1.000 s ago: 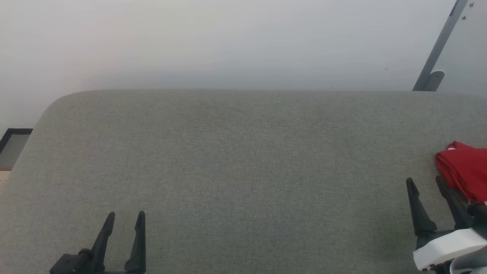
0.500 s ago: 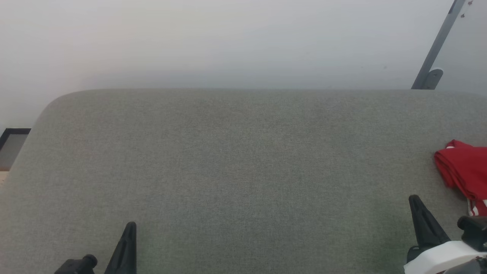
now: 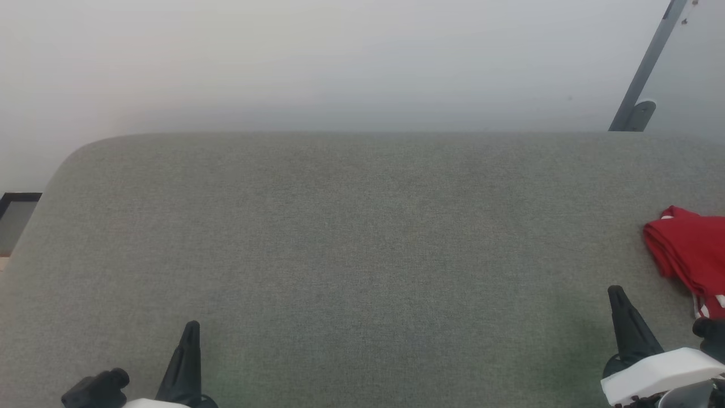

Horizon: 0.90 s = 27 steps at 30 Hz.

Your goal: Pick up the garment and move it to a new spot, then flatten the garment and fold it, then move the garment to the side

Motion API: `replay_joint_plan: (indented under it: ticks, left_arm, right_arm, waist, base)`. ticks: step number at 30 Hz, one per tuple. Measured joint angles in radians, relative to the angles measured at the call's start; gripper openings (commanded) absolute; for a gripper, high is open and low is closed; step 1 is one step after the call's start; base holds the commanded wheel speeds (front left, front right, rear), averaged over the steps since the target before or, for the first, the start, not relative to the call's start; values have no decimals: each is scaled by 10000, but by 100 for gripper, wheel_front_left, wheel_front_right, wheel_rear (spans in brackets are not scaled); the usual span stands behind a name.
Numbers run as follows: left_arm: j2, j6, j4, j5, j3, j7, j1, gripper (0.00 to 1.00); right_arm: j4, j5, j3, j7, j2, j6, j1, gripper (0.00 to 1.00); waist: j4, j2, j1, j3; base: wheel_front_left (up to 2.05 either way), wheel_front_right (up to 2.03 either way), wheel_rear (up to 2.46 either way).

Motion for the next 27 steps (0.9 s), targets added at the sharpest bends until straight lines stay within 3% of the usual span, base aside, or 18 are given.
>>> replay_joint_plan:
  ticks: [27]
  left_arm:
    - [-84, 0, 318, -3593, 142, 957, -734, 0]
  right_arm:
    - [69, 3315, -322, 853, 554, -2, -442, 0]
  waist:
    - [-138, 0, 0, 32]
  base:
    - [0, 0, 0]
